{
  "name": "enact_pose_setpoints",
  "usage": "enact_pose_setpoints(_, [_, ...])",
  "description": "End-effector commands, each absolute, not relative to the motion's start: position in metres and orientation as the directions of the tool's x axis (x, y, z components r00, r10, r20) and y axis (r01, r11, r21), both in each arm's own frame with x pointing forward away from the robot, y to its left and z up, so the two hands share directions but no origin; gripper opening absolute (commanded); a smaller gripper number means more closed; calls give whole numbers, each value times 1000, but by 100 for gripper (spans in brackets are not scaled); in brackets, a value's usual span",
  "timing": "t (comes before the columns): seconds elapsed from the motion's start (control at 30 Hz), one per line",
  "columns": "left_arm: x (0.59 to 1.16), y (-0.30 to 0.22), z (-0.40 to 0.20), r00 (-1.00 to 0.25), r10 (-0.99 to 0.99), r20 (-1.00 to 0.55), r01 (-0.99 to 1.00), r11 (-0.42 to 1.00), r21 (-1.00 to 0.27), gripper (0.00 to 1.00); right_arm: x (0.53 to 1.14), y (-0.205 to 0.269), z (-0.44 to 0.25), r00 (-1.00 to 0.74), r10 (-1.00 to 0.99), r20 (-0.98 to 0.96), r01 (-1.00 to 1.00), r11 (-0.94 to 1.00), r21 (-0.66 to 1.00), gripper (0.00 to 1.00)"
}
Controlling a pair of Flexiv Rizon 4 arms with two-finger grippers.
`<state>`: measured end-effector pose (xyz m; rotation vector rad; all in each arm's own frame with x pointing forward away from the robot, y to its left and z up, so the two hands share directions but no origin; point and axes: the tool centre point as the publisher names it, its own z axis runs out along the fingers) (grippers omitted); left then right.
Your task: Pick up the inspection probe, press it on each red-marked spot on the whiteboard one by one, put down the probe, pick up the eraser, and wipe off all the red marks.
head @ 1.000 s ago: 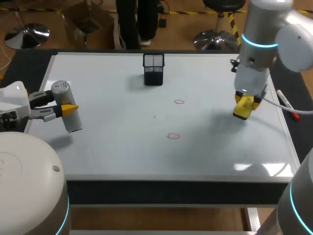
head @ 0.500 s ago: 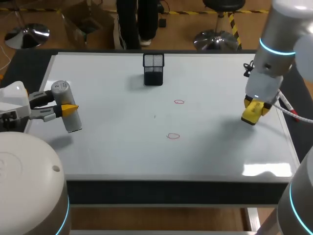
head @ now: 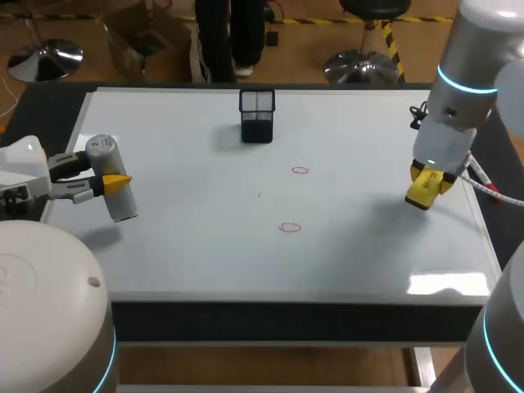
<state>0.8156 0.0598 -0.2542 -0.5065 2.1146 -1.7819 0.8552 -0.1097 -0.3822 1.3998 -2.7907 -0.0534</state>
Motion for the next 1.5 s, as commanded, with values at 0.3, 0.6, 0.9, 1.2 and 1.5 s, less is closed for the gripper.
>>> enact_pose_setpoints(0.3, [816,55,-253,-890,-456,-21,-52,149,-988,0,856,-110,-382,-597,-803,4,-802,596,37,0])
enact_pose_setpoints(0.6, [826,3,-242,-926,-377,-13,-25,95,-995,0,856,-110,-382,-597,-803,4,-802,596,37,0])
enact_pose_setpoints(0.9, [844,-64,-225,-961,-277,-26,7,68,-998,0,856,-110,-382,-597,-803,4,-802,596,37,0])
enact_pose_setpoints(1.2, [862,-123,-216,-983,-178,-45,31,82,-996,0,856,-110,-382,-597,-803,4,-802,596,37,0])
enact_pose_setpoints(1.5, [876,-186,-215,-994,-100,-54,45,87,-995,0,856,-110,-382,-597,-803,4,-802,596,37,0])
